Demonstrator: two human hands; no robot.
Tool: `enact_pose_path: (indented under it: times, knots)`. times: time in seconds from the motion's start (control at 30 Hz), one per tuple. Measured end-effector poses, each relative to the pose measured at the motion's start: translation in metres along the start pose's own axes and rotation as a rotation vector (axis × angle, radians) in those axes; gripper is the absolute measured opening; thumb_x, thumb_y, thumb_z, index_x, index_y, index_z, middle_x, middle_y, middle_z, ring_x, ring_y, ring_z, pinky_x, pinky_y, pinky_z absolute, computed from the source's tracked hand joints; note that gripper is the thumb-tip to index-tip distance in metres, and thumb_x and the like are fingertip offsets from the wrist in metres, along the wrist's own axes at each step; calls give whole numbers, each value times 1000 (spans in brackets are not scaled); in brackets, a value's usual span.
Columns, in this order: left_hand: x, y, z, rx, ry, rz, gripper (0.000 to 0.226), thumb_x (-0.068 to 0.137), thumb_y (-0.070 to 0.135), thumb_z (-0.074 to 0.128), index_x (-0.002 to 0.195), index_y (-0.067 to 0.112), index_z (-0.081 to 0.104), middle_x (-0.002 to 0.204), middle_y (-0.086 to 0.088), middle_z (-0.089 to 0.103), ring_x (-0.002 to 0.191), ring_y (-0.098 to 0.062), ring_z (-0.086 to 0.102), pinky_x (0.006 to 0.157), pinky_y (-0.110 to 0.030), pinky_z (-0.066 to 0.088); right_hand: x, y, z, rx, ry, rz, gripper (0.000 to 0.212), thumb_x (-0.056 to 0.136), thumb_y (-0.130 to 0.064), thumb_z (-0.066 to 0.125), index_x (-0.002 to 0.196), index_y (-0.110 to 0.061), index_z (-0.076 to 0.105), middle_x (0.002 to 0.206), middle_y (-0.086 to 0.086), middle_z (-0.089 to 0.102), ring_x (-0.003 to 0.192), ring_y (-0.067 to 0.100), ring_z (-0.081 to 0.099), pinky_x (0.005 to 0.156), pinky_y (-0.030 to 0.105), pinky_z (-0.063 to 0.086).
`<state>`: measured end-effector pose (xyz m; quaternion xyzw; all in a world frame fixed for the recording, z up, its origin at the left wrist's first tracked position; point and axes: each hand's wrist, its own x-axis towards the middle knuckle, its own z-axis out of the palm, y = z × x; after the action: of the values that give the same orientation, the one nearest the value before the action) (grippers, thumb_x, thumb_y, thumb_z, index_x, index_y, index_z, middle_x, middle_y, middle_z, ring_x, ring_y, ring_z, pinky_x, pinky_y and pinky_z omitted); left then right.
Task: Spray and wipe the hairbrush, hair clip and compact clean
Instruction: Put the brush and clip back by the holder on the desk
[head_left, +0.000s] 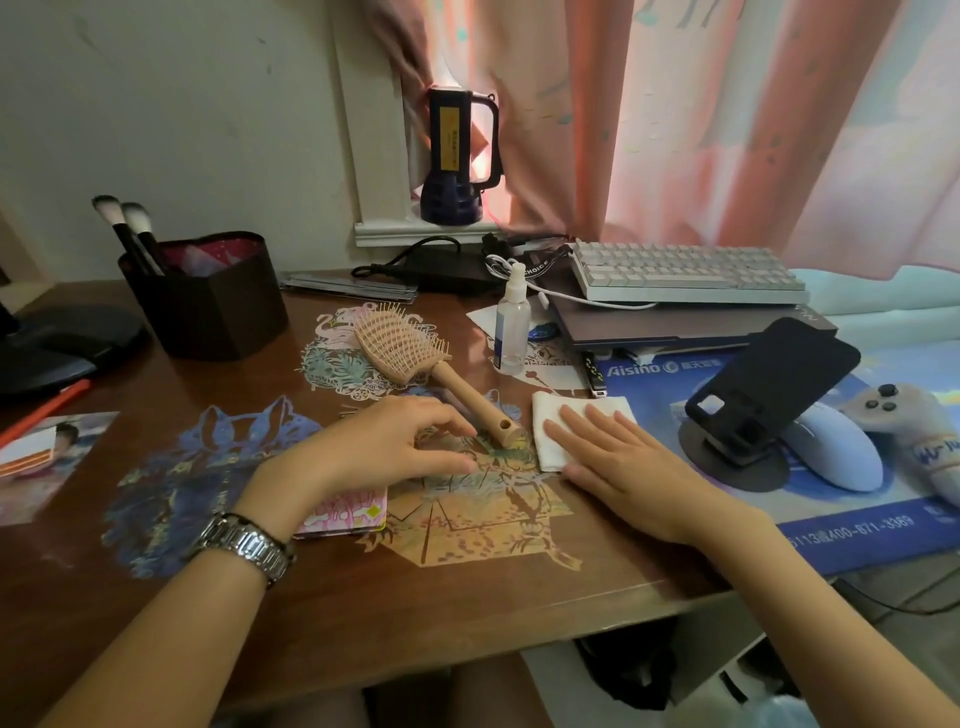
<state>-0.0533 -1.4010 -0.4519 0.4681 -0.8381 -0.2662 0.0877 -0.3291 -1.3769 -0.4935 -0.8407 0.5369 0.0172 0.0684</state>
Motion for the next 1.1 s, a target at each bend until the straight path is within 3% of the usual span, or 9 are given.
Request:
enact_pose_path:
  times: [0.13, 0.23, 0.33, 0.4, 0.53, 0.6, 0.67, 0.8, 1.1]
  knots:
    - [-4, -7, -8, -5, 20, 3, 41, 80, 57, 61, 118, 43, 59, 125, 22, 52, 115, 3, 47, 95, -25, 40, 3, -4, -8, 27, 18, 23, 66, 86, -62, 10, 147, -38, 3, 157, -9, 0, 143, 11, -6, 114, 31, -8]
    - [-10, -12, -19, -6, 61, 0, 42, 78, 59, 61, 117, 43, 59, 126, 22, 51, 116, 3, 46, 94, -23, 38, 11, -16, -20, 81, 216, 37, 62, 90, -58, 28, 145, -31, 26, 153, -7, 26, 140, 14, 22, 115, 34, 17]
    - [-18, -20, -30, 2, 95, -15, 42, 80, 57, 61, 118, 41, 60, 123, 24, 52, 113, 5, 47, 92, -21, 39, 25, -37, -34, 140, 359, -3, 45, 90, -48, 48, 130, -26, 50, 134, -4, 54, 119, 17, 50, 93, 32, 43]
    - [-25, -26, -37, 7, 117, -21, 40, 80, 56, 63, 117, 41, 61, 121, 24, 55, 112, 5, 49, 93, -23, 41, 40, -51, -40, 216, 376, -18, 38, 89, -45, 50, 121, -24, 56, 119, -3, 62, 103, 16, 58, 79, 27, 47]
    - [-40, -37, -49, 13, 165, -35, 37, 81, 52, 64, 116, 39, 62, 117, 28, 57, 108, 8, 51, 81, -13, 41, 76, -74, -42, 236, 374, 21, 54, 89, -60, 38, 120, -20, 56, 107, -1, 65, 84, 14, 61, 70, 29, 51]
    - [-49, -42, -55, 15, 179, -54, 35, 82, 52, 63, 115, 41, 62, 113, 32, 53, 106, 10, 50, 78, -12, 40, 91, -83, -41, 127, 349, 24, 42, 94, -52, 39, 117, -20, 55, 112, 3, 63, 86, 20, 62, 71, 34, 54]
    - [-58, -49, -61, 17, 190, -77, 36, 82, 54, 61, 116, 44, 60, 113, 31, 51, 105, 10, 48, 82, -16, 41, 102, -87, -38, 157, 333, 60, 34, 96, -45, 40, 114, -21, 57, 110, 3, 62, 88, 22, 61, 75, 38, 54]
    - [-68, -63, -69, 29, 208, -107, 38, 80, 58, 60, 116, 45, 59, 122, 23, 53, 113, 4, 48, 97, -28, 43, 122, -88, -27, 173, 378, 158, 35, 90, -42, 53, 115, -18, 54, 88, -5, 63, 72, 12, 58, 62, 27, 51]
    - [-61, -78, -76, 6, 205, -113, 37, 81, 55, 61, 116, 44, 59, 124, 21, 54, 114, 0, 48, 92, -26, 44, 136, -88, -22, 186, 414, 230, 47, 88, -47, 54, 125, -18, 49, 94, -4, 68, 77, 15, 64, 66, 36, 58]
